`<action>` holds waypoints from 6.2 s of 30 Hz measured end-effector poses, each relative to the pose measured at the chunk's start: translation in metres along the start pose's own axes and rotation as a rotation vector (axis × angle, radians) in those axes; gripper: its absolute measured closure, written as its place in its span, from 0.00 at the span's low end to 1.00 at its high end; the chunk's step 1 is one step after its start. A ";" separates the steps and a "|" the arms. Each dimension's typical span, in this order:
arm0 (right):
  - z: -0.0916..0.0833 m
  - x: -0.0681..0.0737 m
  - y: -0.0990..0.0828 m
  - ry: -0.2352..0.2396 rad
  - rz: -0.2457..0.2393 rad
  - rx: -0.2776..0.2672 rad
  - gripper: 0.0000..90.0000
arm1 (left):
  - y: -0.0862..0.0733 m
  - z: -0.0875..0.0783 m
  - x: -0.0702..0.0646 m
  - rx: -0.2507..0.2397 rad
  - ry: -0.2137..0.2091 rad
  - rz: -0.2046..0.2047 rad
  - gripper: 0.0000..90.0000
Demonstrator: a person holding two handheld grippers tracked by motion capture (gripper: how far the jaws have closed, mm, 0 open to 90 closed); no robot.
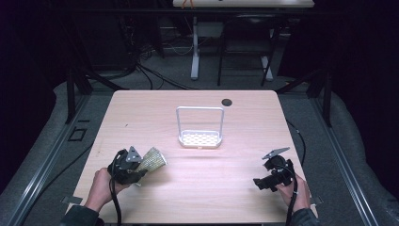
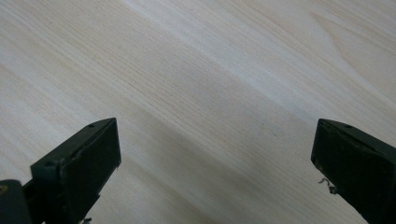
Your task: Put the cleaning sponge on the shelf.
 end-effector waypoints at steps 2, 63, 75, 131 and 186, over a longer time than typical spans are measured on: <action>0.000 0.000 0.000 -0.004 -0.004 0.000 0.01 | 0.002 0.001 -0.002 0.003 -0.003 0.010 0.72; -0.001 -0.001 0.003 -0.018 0.001 -0.015 0.02 | 0.072 0.024 -0.056 -0.051 -0.087 0.124 0.72; -0.001 -0.001 0.003 -0.018 0.004 -0.021 0.02 | 0.084 0.029 -0.066 -0.053 -0.090 0.121 0.72; -0.006 -0.002 0.002 -0.027 -0.006 -0.028 0.03 | 0.151 0.071 -0.081 -0.078 -0.032 -0.005 0.72; -0.005 0.003 0.004 -0.016 -0.032 -0.036 0.03 | 0.177 0.140 -0.076 -0.004 0.088 -0.004 0.48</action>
Point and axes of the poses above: each handheld gripper's, and its own axes: z roughly forward along the jaws, y roughly out of its top, x roughly to its left, the point moved 8 cm from there along z, roughly forward along the jaws, and after that the axes turned 13 degrees about -z, right-handed, at the moved point
